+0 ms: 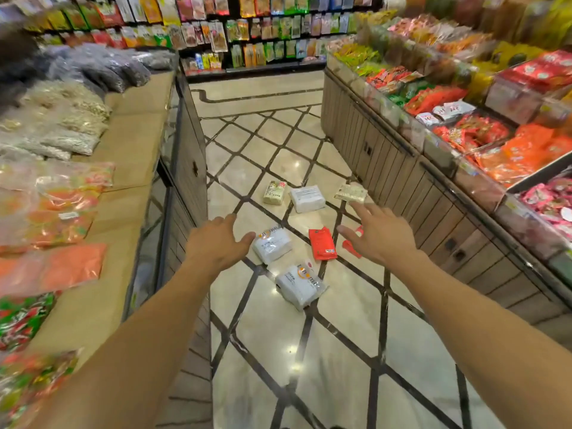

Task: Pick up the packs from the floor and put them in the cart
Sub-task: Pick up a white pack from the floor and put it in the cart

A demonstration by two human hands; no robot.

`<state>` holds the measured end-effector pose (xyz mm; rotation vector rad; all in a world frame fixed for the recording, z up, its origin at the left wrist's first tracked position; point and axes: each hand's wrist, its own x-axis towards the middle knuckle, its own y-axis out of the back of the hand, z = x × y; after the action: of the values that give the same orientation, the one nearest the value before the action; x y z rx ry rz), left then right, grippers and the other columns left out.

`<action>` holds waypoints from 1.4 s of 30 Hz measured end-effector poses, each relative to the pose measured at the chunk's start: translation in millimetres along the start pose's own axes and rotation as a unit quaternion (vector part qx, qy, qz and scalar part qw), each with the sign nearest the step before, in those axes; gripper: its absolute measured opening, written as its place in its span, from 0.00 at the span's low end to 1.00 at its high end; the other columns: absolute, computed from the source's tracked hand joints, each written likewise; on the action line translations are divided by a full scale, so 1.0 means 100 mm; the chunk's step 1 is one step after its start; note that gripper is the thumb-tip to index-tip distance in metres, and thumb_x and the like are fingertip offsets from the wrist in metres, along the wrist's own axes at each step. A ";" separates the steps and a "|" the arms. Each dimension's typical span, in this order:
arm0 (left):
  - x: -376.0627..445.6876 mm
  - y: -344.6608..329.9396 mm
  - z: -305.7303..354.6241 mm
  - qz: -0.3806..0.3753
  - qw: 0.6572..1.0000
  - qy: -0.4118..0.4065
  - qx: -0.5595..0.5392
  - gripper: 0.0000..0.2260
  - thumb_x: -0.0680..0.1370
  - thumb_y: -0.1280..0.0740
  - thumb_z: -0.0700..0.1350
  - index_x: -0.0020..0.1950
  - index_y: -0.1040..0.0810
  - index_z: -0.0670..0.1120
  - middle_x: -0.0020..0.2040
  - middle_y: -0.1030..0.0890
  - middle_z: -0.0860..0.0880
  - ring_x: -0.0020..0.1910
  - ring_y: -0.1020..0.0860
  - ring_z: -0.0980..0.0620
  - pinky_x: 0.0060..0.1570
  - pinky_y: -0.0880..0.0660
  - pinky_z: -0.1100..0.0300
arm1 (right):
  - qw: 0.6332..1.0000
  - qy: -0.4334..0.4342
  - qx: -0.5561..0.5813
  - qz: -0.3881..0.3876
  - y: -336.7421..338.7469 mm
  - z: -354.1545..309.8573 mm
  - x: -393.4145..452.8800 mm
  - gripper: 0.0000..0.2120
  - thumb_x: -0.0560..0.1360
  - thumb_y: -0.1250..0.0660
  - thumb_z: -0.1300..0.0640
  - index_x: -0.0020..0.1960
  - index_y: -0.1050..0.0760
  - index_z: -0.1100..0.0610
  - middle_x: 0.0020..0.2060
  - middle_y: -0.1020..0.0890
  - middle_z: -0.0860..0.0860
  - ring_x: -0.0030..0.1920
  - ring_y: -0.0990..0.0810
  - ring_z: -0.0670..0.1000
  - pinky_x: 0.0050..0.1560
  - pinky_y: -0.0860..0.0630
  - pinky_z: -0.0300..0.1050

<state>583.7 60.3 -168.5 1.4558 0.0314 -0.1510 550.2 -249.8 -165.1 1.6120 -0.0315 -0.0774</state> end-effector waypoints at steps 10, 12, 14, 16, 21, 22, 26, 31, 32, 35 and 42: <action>1.80 -1.01 0.28 -0.108 0.994 -0.015 -0.013 0.31 0.81 0.40 0.63 0.79 0.35 0.49 0.73 0.25 0.44 0.70 0.27 0.40 0.63 0.29 0.46 | 0.991 -0.017 0.073 -0.113 -1.41 0.09 1.67 0.38 0.79 0.45 0.28 0.82 0.37 0.48 0.72 0.23 0.55 0.69 0.24 0.63 0.59 0.23 0.58; 2.15 -1.32 0.36 -0.136 0.991 -0.013 -0.017 0.29 0.81 0.40 0.63 0.78 0.33 0.48 0.71 0.24 0.43 0.69 0.26 0.40 0.61 0.27 0.47 | 0.986 -0.022 0.081 -0.146 -1.77 0.13 2.00 0.38 0.79 0.46 0.29 0.82 0.38 0.48 0.74 0.25 0.55 0.71 0.25 0.63 0.61 0.24 0.58; 2.46 -1.65 0.44 -0.158 0.987 -0.015 -0.033 0.27 0.81 0.39 0.62 0.75 0.30 0.48 0.69 0.23 0.44 0.67 0.25 0.40 0.58 0.27 0.49 | 0.982 -0.028 0.084 -0.166 -2.16 0.17 2.28 0.36 0.81 0.43 0.31 0.83 0.40 0.47 0.75 0.27 0.55 0.72 0.26 0.62 0.62 0.25 0.57; 2.75 -2.01 0.50 -0.179 0.982 -0.006 -0.056 0.24 0.81 0.37 0.61 0.72 0.28 0.48 0.69 0.22 0.45 0.66 0.25 0.40 0.58 0.28 0.50 | 0.976 -0.044 0.100 -0.187 -2.59 0.21 2.53 0.36 0.81 0.43 0.31 0.83 0.41 0.47 0.77 0.28 0.55 0.72 0.27 0.62 0.64 0.26 0.57; 3.44 -3.34 0.51 -0.244 0.967 0.007 -0.078 0.25 0.79 0.38 0.65 0.72 0.27 0.53 0.63 0.19 0.46 0.62 0.21 0.41 0.57 0.26 0.48 | 0.954 -0.108 0.152 -0.235 -3.92 0.21 2.96 0.34 0.81 0.42 0.32 0.83 0.40 0.45 0.74 0.26 0.53 0.70 0.26 0.61 0.63 0.27 0.57; 3.56 -3.67 0.51 -0.261 0.962 0.007 -0.078 0.26 0.79 0.39 0.65 0.74 0.29 0.54 0.66 0.20 0.46 0.65 0.22 0.42 0.60 0.27 0.49 | 0.946 -0.132 0.170 -0.244 -4.25 0.21 3.01 0.33 0.82 0.41 0.33 0.82 0.40 0.45 0.73 0.26 0.53 0.69 0.26 0.61 0.63 0.27 0.57; 4.02 -4.99 0.46 -0.301 0.949 0.006 -0.092 0.27 0.80 0.39 0.63 0.77 0.32 0.55 0.71 0.23 0.50 0.70 0.26 0.45 0.65 0.29 0.51 | 0.907 -0.234 0.236 -0.260 -5.61 0.18 3.16 0.31 0.81 0.41 0.34 0.81 0.39 0.43 0.71 0.25 0.51 0.68 0.26 0.59 0.62 0.26 0.55; 4.50 -6.60 0.32 -0.317 0.941 0.036 -0.110 0.24 0.81 0.37 0.61 0.74 0.29 0.51 0.68 0.22 0.47 0.68 0.26 0.43 0.67 0.30 0.49 | 0.820 -0.407 0.321 -0.241 -7.26 -0.03 3.22 0.38 0.82 0.38 0.36 0.84 0.46 0.51 0.76 0.31 0.58 0.74 0.30 0.63 0.67 0.29 0.58; 4.58 -6.88 0.30 -0.315 0.942 0.039 -0.112 0.25 0.81 0.38 0.61 0.74 0.29 0.50 0.68 0.22 0.46 0.69 0.26 0.43 0.67 0.31 0.49 | 0.793 -0.448 0.346 -0.227 -7.54 -0.07 3.24 0.41 0.81 0.38 0.35 0.85 0.49 0.53 0.78 0.34 0.59 0.75 0.32 0.63 0.69 0.30 0.59; 4.86 -7.59 0.22 -0.288 0.953 0.009 -0.087 0.29 0.81 0.40 0.63 0.77 0.33 0.48 0.69 0.23 0.43 0.69 0.27 0.40 0.65 0.30 0.46 | 0.718 -0.545 0.394 -0.176 -8.21 -0.14 3.31 0.49 0.79 0.37 0.31 0.86 0.56 0.56 0.83 0.42 0.59 0.79 0.37 0.64 0.74 0.34 0.60; 5.17 -8.55 0.12 -0.273 0.950 0.033 -0.149 0.46 0.72 0.39 0.76 0.83 0.48 0.55 0.79 0.34 0.47 0.75 0.32 0.41 0.69 0.33 0.43 | 0.659 -0.602 0.446 -0.065 -9.16 -0.18 3.36 0.49 0.73 0.37 0.24 0.84 0.48 0.49 0.79 0.30 0.54 0.76 0.29 0.60 0.74 0.31 0.59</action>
<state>990.7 -85.8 -1069.7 1.1189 0.4957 -0.5262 861.1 -214.9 -1089.7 2.2278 -1.1502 -1.4444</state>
